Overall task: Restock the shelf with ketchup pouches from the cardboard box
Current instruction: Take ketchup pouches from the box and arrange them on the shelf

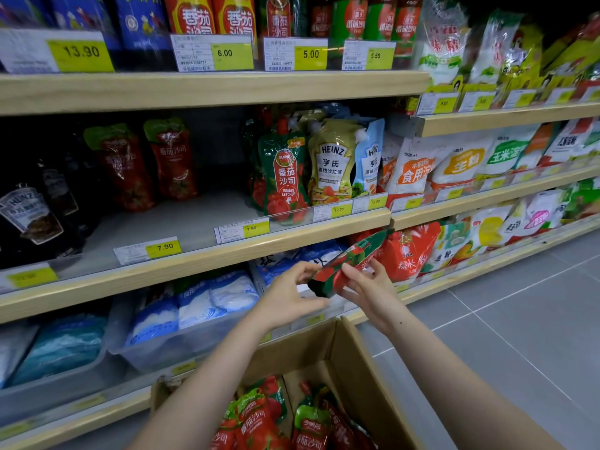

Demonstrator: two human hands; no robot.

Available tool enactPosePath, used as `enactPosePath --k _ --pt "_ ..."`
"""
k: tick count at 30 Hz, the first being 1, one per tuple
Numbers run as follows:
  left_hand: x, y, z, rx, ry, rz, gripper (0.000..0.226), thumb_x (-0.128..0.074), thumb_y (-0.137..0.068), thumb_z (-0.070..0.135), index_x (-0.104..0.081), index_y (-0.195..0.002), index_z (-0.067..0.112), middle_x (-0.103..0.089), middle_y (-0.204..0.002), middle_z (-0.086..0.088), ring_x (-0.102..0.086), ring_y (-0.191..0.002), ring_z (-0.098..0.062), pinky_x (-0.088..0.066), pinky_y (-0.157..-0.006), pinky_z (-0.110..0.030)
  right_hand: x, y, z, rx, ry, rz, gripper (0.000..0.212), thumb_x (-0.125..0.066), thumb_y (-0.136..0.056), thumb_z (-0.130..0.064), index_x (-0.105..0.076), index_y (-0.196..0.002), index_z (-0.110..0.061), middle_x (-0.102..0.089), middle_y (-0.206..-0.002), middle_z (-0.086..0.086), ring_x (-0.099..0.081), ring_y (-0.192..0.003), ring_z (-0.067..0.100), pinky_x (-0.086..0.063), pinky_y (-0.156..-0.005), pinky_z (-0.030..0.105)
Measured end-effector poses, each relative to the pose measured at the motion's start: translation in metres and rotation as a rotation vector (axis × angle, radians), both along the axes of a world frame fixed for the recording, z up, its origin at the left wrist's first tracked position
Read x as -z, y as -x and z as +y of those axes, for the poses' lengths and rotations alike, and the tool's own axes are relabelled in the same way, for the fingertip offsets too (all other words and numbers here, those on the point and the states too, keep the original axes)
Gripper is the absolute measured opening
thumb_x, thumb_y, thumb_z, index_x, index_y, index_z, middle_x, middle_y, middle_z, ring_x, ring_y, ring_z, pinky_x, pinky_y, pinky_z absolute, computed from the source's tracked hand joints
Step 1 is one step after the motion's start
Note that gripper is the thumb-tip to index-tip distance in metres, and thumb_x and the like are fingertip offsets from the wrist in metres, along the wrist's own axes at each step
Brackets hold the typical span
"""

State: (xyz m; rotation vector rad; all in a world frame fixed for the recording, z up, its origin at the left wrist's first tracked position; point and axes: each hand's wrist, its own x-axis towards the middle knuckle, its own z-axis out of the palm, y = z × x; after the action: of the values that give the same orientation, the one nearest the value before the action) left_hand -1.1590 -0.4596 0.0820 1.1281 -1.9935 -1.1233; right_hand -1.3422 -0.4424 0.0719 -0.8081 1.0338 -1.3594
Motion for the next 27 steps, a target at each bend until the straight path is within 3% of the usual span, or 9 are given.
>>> enactPosePath --k 2,4,7,9,13,17,21,24,27 --pt "-0.001 0.009 0.002 -0.086 0.102 -0.069 0.051 -0.075 -0.069 0.04 -0.05 -0.113 0.035 -0.06 -0.112 0.018 -0.055 -0.102 0.003 -0.046 -0.085 -0.019 -0.003 -0.007 -0.003 0.06 0.013 0.176 0.075 -0.079 -0.068 -0.019 -0.037 -0.131 -0.019 -0.063 -0.111 0.006 -0.066 -0.099 0.019 -0.058 -0.081 0.038" --pt "0.0 0.015 0.001 -0.188 0.137 -0.041 0.043 -0.074 -0.073 0.031 -0.052 -0.11 0.028 -0.065 -0.109 0.006 -0.061 -0.097 -0.008 -0.051 -0.086 -0.03 -0.009 -0.012 -0.005 0.079 0.045 0.296 0.075 -0.079 -0.07 -0.02 -0.037 -0.132 -0.021 -0.059 -0.113 0.002 -0.063 -0.099 0.013 -0.057 -0.073 0.028" --pt "0.006 0.009 -0.004 -0.169 -0.06 0.156 0.032 -0.074 -0.077 0.021 -0.053 -0.101 0.027 -0.067 -0.104 0.0 -0.065 -0.094 -0.012 -0.054 -0.087 -0.04 -0.015 -0.007 -0.01 0.125 0.124 0.516 0.075 -0.079 -0.069 -0.027 -0.036 -0.13 -0.026 -0.048 -0.123 0.002 -0.052 -0.11 0.015 -0.05 -0.086 0.032" --pt "0.009 0.003 -0.006 -0.105 -0.138 0.241 0.031 -0.074 -0.077 0.02 -0.055 -0.101 0.028 -0.067 -0.104 0.0 -0.066 -0.096 -0.014 -0.053 -0.089 -0.042 -0.02 -0.008 -0.009 0.076 0.142 0.468 0.074 -0.08 -0.069 -0.025 -0.032 -0.126 -0.031 -0.047 -0.124 -0.001 -0.051 -0.112 0.013 -0.052 -0.086 0.036" --pt "0.009 -0.01 -0.009 -0.055 -0.152 0.272 0.034 -0.075 -0.077 0.023 -0.057 -0.104 0.033 -0.066 -0.107 0.006 -0.064 -0.099 -0.009 -0.054 -0.086 -0.031 -0.027 -0.019 -0.009 -0.03 0.062 0.29 0.073 -0.076 -0.073 -0.014 -0.028 -0.125 -0.029 -0.058 -0.111 -0.002 -0.062 -0.098 0.011 -0.056 -0.061 0.024" --pt "0.004 -0.029 -0.006 -0.048 -0.099 0.225 0.036 -0.077 -0.074 0.026 -0.058 -0.103 0.04 -0.066 -0.106 0.013 -0.063 -0.1 -0.004 -0.053 -0.08 -0.021 -0.03 -0.035 -0.009 -0.011 0.103 0.356 0.063 -0.077 -0.072 -0.011 -0.036 -0.118 -0.023 -0.059 -0.107 -0.001 -0.06 -0.1 0.012 -0.057 -0.074 0.032" --pt "-0.007 -0.068 -0.001 -0.214 0.189 -0.016 0.041 -0.074 -0.075 0.035 -0.059 -0.113 0.029 -0.065 -0.109 0.013 -0.059 -0.102 -0.001 -0.047 -0.087 -0.013 -0.042 -0.057 -0.012 0.017 0.205 0.486 0.065 -0.079 -0.069 -0.009 -0.037 -0.117 -0.022 -0.058 -0.104 -0.01 -0.057 -0.095 0.002 -0.05 -0.081 0.027" --pt "-0.023 -0.117 -0.003 -0.411 0.56 -0.321 0.037 -0.067 -0.082 0.035 -0.061 -0.116 0.021 -0.067 -0.109 0.004 -0.061 -0.102 -0.014 -0.049 -0.09 -0.03 -0.052 -0.069 -0.022 0.003 0.247 0.536 0.064 -0.08 -0.067 -0.009 -0.039 -0.114 -0.019 -0.059 -0.106 -0.007 -0.057 -0.097 0.004 -0.05 -0.084 0.031" --pt "-0.043 -0.157 -0.011 -0.517 0.912 -0.546 0.034 -0.06 -0.082 0.034 -0.065 -0.108 0.012 -0.065 -0.093 -0.004 -0.061 -0.089 -0.026 -0.05 -0.078 -0.036 -0.065 -0.083 -0.031 0.022 0.304 0.565 0.062 -0.081 -0.064 -0.005 -0.04 -0.11 -0.015 -0.061 -0.106 0.0 -0.061 -0.096 0.013 -0.052 -0.083 0.035"
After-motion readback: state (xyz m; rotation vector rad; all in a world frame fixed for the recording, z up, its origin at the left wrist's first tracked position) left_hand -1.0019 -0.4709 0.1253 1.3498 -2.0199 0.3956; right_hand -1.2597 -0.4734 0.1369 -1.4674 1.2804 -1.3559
